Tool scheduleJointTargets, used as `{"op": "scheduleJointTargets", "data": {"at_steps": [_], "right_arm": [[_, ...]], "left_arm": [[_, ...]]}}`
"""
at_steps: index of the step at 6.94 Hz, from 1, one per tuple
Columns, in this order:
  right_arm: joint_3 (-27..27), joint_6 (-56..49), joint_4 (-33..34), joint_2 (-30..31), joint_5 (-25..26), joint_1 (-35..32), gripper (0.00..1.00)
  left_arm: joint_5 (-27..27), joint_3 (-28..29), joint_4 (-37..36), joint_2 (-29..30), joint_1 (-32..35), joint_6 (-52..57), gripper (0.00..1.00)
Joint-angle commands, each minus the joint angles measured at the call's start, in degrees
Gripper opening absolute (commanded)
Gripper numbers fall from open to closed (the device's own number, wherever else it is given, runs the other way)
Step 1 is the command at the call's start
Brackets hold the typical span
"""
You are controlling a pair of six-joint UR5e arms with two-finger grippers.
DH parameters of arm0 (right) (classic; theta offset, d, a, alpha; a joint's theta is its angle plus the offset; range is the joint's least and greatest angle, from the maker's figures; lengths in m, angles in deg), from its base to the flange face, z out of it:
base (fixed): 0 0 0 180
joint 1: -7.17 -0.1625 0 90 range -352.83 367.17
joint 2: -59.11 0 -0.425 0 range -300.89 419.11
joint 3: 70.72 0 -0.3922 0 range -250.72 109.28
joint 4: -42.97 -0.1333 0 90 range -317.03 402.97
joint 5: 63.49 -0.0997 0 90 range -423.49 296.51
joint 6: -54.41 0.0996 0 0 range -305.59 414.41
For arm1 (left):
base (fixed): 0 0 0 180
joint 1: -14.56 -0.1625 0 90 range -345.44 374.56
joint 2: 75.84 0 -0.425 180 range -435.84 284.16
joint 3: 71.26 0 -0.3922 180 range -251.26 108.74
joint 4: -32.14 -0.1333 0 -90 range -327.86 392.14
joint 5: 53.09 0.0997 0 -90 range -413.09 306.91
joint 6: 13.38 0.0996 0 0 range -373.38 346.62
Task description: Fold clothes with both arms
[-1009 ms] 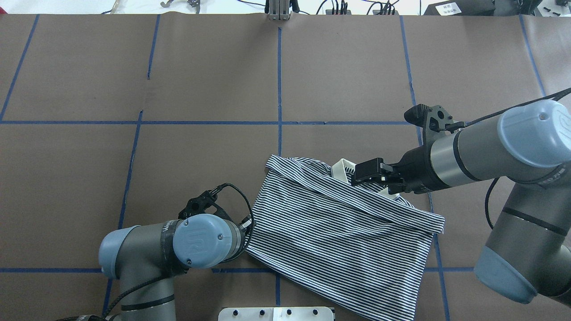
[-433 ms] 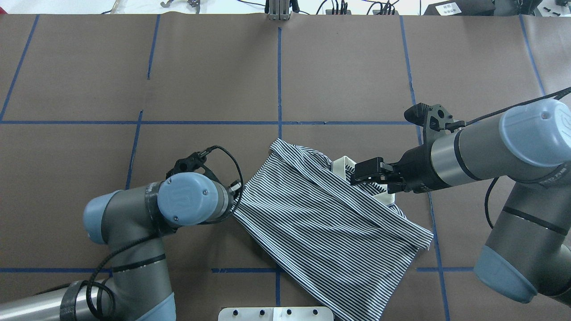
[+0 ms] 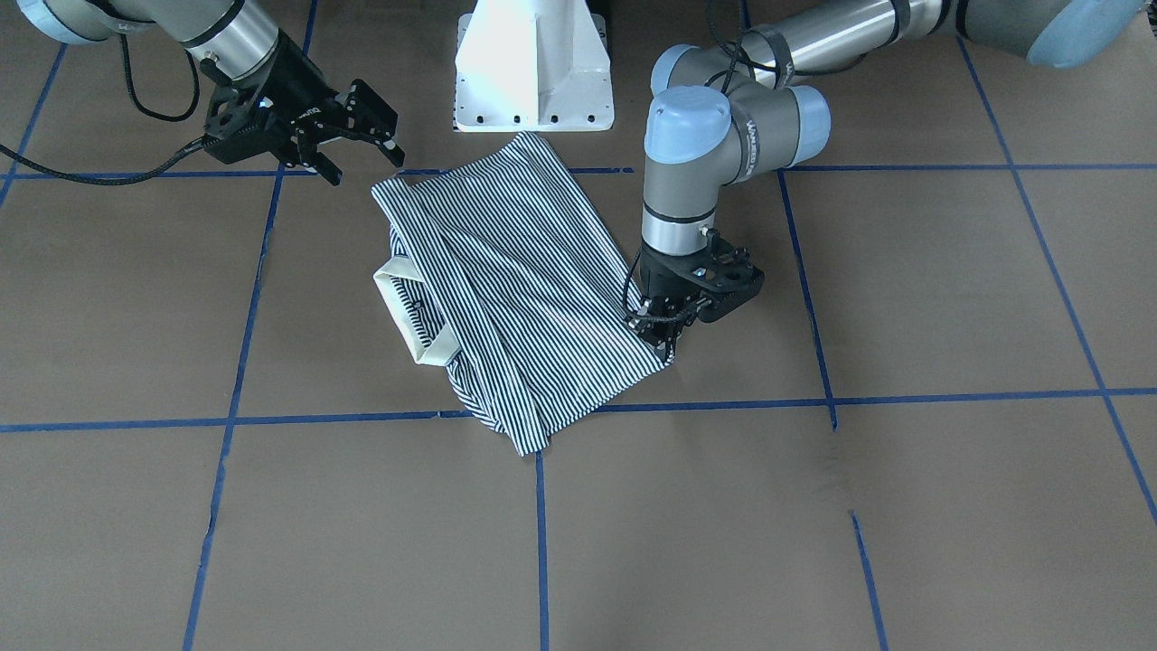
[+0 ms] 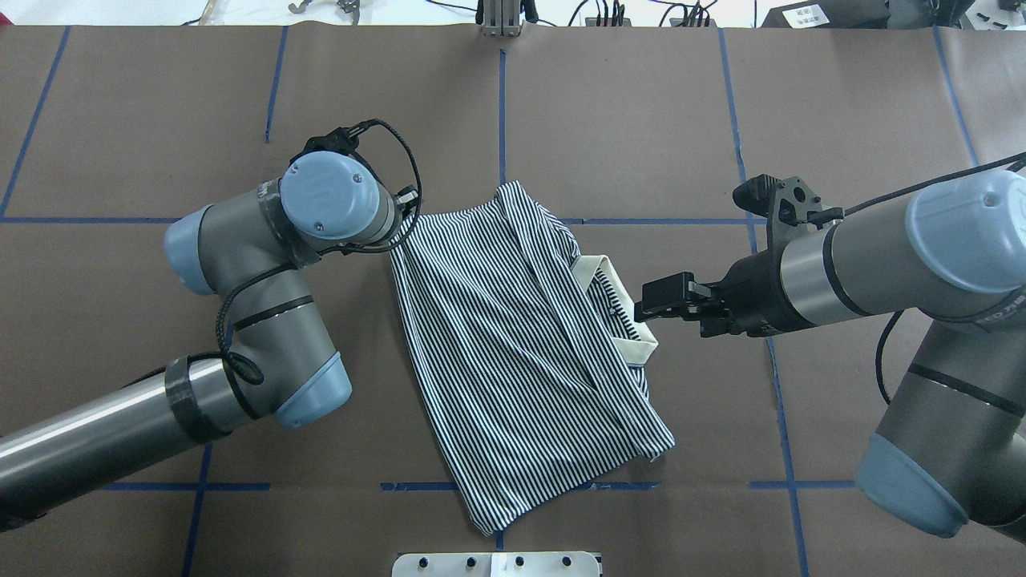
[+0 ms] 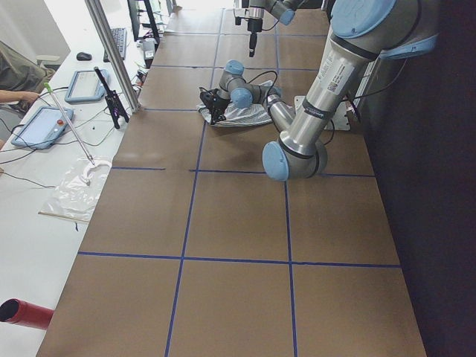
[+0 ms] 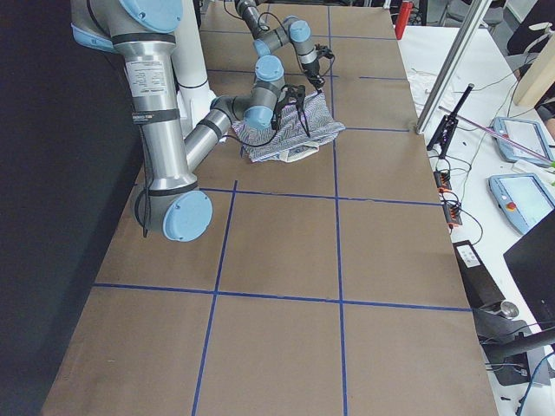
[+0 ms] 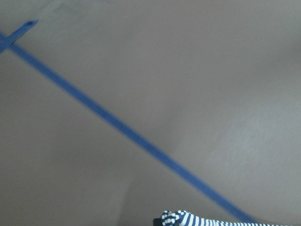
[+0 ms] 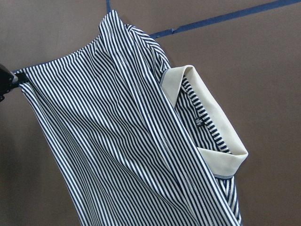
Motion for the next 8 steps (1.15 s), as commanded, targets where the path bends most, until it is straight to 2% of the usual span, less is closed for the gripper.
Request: {"op": "scheduleJointTargets", "data": {"at_steps": [1,2,3,4,5,6,7,8], "right_arm": [[0.57,-0.08,0.00,0.01,0.98,-0.35,1.00],[1.10,-0.08,0.00,-0.08,0.99,-0.35,1.00],[1.02,-0.08,0.00,-0.08,0.99,-0.35,1.00],[1.10,-0.08,0.00,-0.08,1.07,-0.26,1.00],[1.10,-0.08,0.00,-0.08,1.08,-0.35,1.00],[1.19,-0.08,0.09,-0.08,1.51,-0.26,1.00],[1.98,-0.08,0.17,-0.08,1.95,-0.26,1.00],[3.11,-0.17,0.44,-0.17,3.69,0.35,1.00]], "left_arm": [[0.86,14.42,11.19,7.00,3.06,5.94,0.00],[4.17,21.11,18.04,9.74,3.16,7.62,0.00],[4.99,25.36,23.94,10.55,3.94,9.55,0.00],[5.00,26.36,26.79,10.64,4.30,9.75,0.00],[5.17,26.80,26.90,10.64,4.30,9.84,0.57],[7.00,26.98,26.90,10.90,4.30,12.45,1.00],[6.93,26.98,26.82,10.99,5.00,16.56,1.00],[3.19,26.28,25.68,10.56,7.01,20.69,1.00]]}}
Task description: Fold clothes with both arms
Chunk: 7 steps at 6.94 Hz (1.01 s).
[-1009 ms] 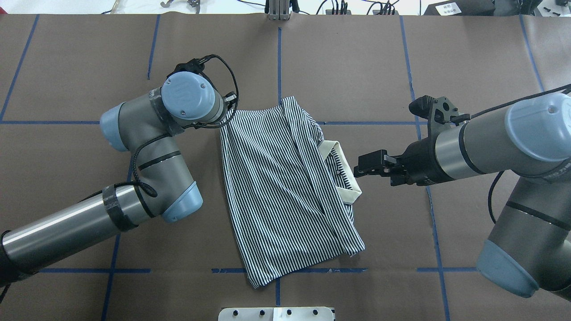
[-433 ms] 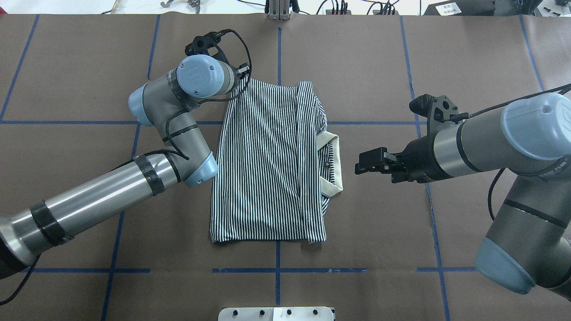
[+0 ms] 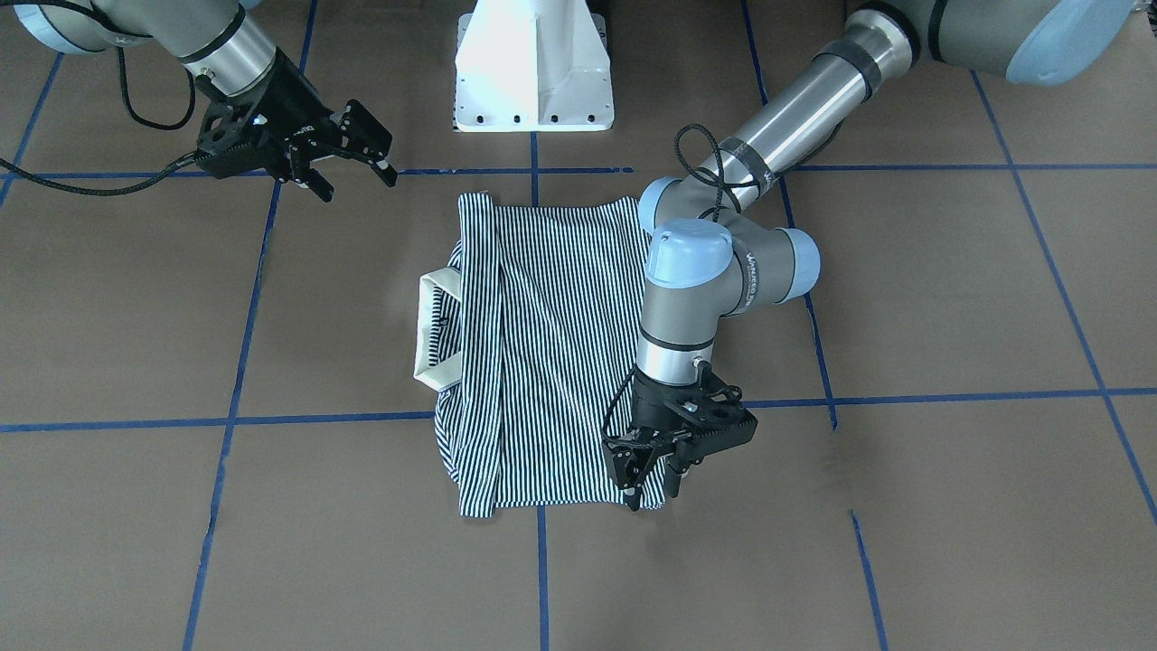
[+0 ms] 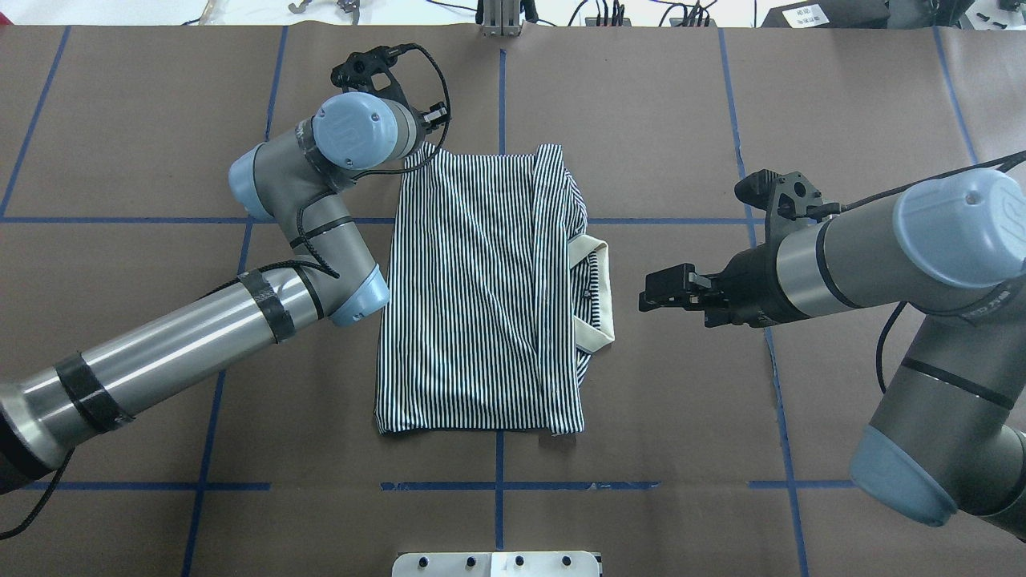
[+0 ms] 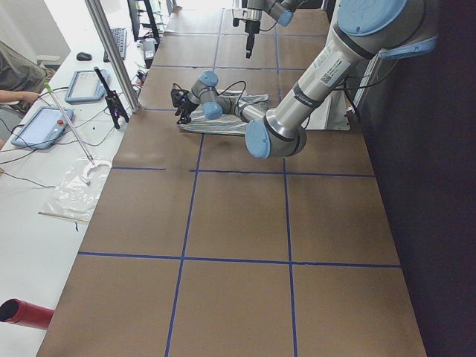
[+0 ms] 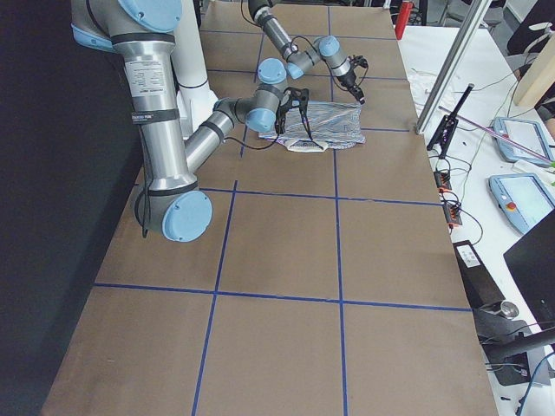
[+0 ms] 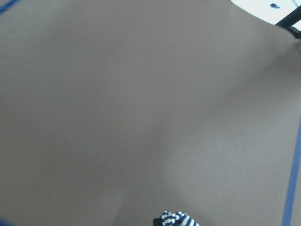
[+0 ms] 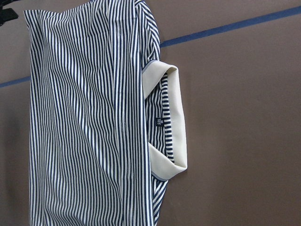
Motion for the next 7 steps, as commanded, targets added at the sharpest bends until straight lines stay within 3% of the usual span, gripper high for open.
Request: {"op": "scheduleJointTargets", "data": {"at_steps": [1,2,3,4,5,7], "right_arm": [[3.07,-1.19,0.75,-1.89,2.32,1.13,1.00],[4.57,-2.08,1.45,-2.16,5.54,3.22,1.00],[4.59,-6.26,7.72,-4.43,9.67,6.03,1.00],[4.93,-7.17,18.05,-9.85,13.62,9.02,1.00],[8.77,-11.18,24.33,-15.99,16.36,11.40,1.00],[14.24,-11.92,32.44,-22.97,18.40,14.83,1.00]], "left_arm": [[-9.14,-2.87,-3.67,-1.81,2.61,6.29,1.00],[-9.81,-12.73,-7.70,-7.65,2.71,8.22,1.00],[-12.00,-22.48,-16.10,-11.36,2.71,12.77,1.00],[-12.19,-29.80,-20.88,-13.75,2.71,13.59,1.00],[-13.67,-34.66,-22.58,-16.04,2.45,13.60,1.00],[-15.44,-37.34,-22.51,-18.43,2.44,13.51,1.00]]}}
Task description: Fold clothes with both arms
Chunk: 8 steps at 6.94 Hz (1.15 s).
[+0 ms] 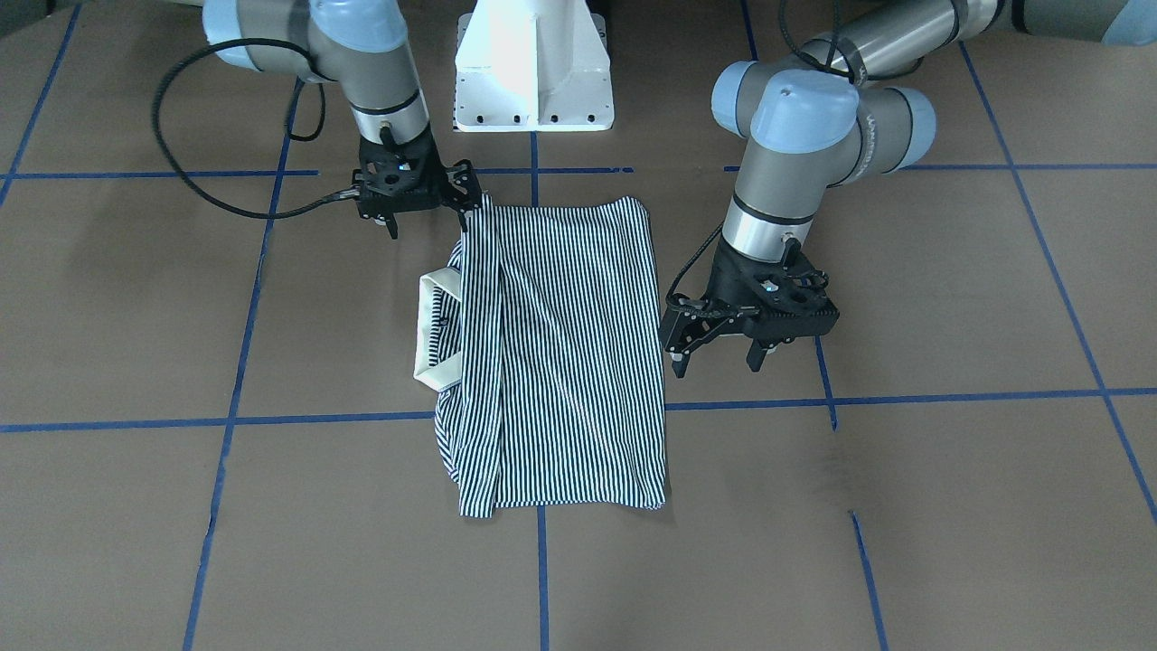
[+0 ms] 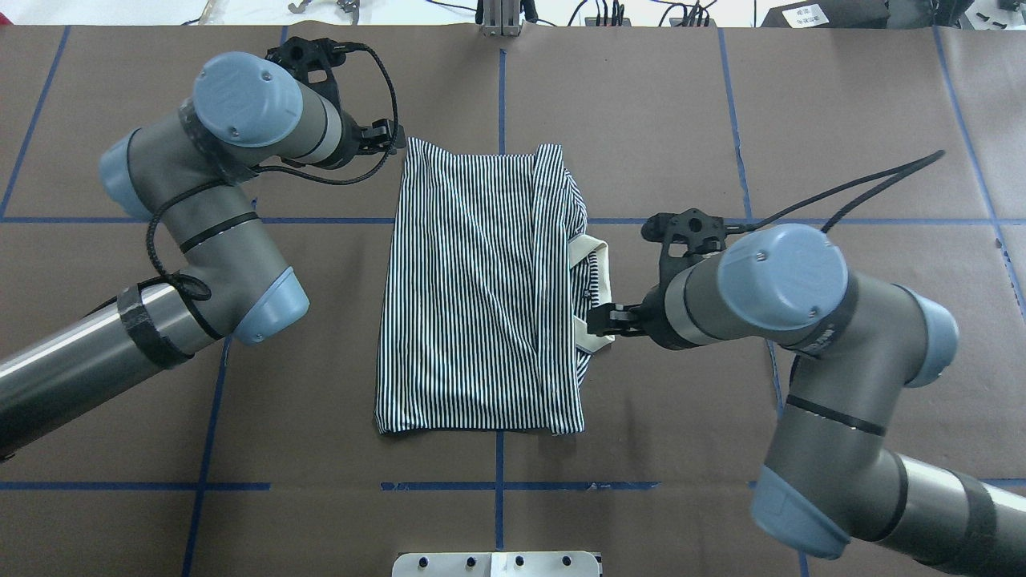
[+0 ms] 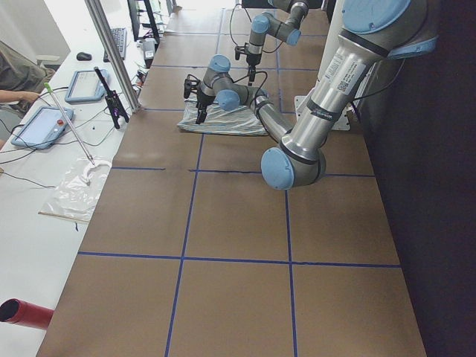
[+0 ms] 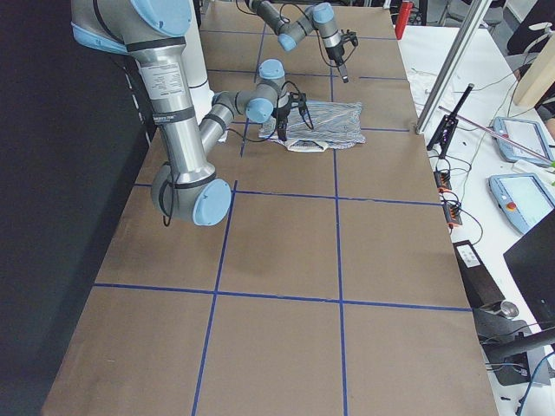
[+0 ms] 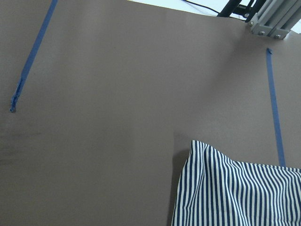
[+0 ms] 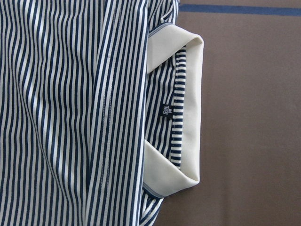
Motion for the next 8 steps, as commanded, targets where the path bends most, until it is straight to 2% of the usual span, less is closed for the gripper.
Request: {"op": "scheduleJointTargets", "data": {"at_steps": [1,2,4,8], "right_arm": [[2.96,-1.04,7.05,-4.58,1.27,3.18,1.00],[3.92,-0.96,7.42,-4.85,1.36,3.97,1.00],[9.26,-0.96,12.48,-10.70,1.71,4.95,1.00],[11.66,-0.96,13.57,-10.56,1.71,5.74,1.00]], "left_arm": [[-0.78,-1.69,-0.32,-1.62,-0.13,0.11,1.00],[-0.78,-1.43,0.12,-1.98,-0.13,0.11,1.00],[-0.70,-1.25,0.29,-2.07,-0.21,0.11,1.00],[-0.70,-1.08,0.47,-2.07,-0.21,0.02,1.00]]}}
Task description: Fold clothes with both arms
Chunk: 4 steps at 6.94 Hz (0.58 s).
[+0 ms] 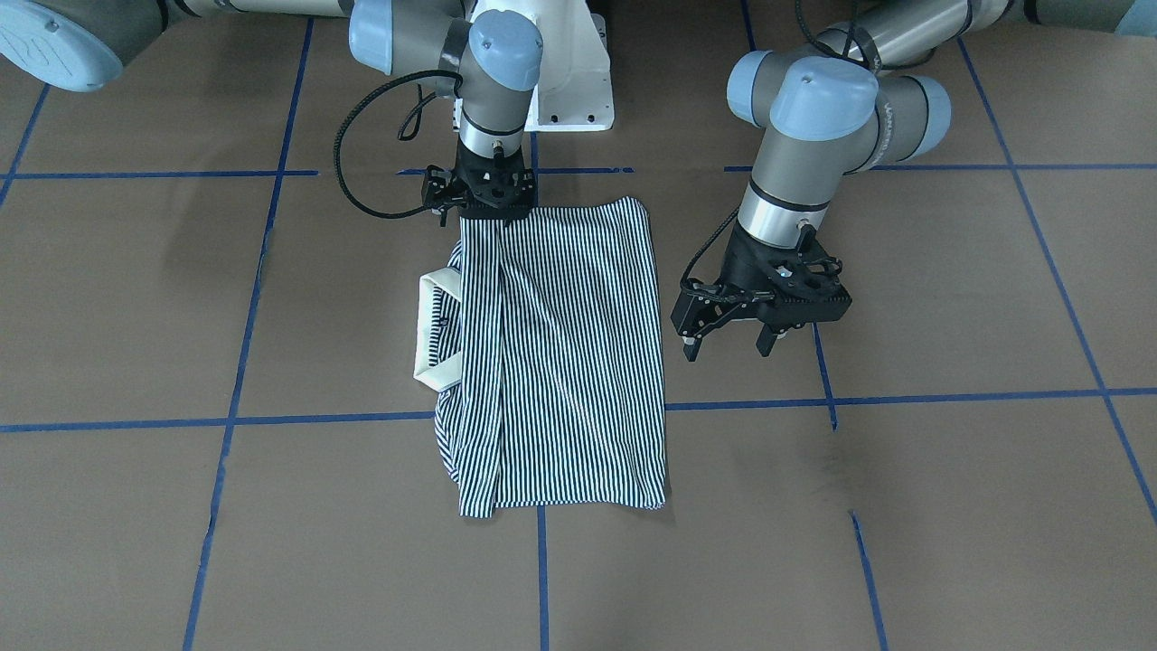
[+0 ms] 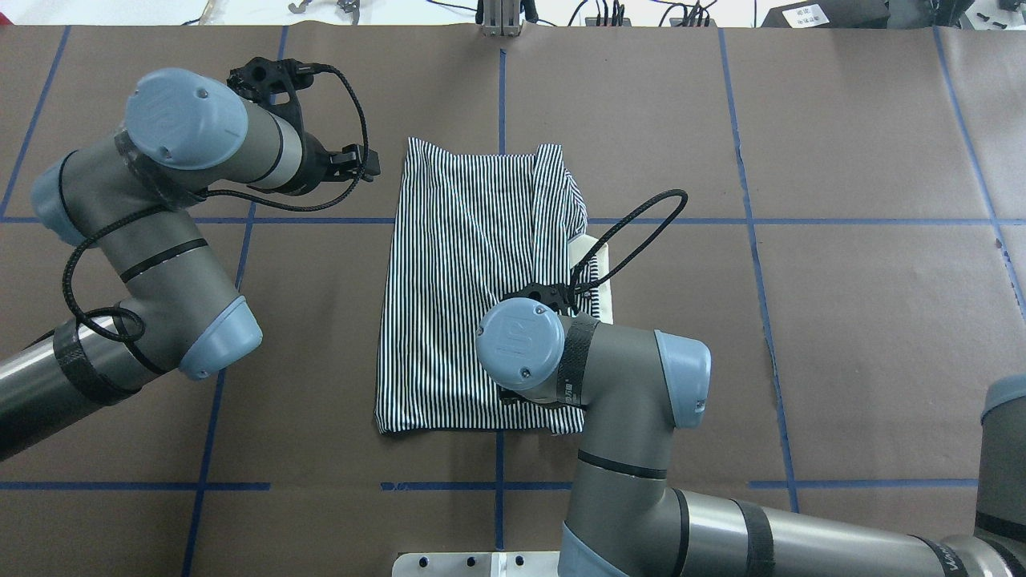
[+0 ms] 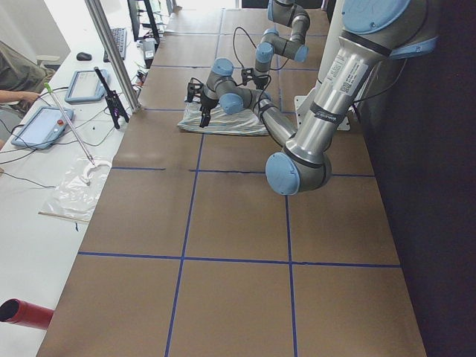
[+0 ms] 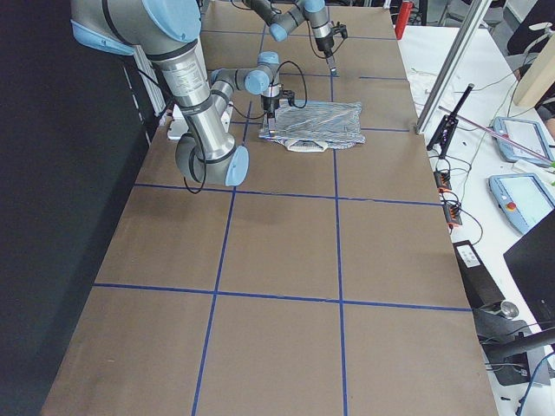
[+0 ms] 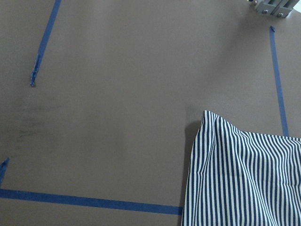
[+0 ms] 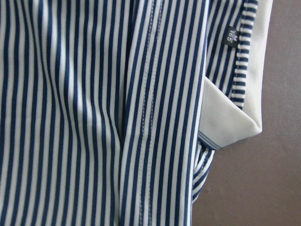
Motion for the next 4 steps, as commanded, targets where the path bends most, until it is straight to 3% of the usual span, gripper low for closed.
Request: {"op": "scheduleJointTargets", "data": {"at_steps": [1,4], "right_arm": [[0.43,0.00,0.95,0.26,0.00,0.07,1.00],[-0.18,-0.09,4.54,0.09,-0.09,-0.02,1.00]], "left_arm": [[0.00,-0.02,0.01,0.00,0.00,-0.03,1.00],[0.00,0.06,0.10,0.00,0.00,-0.12,1.00]]}}
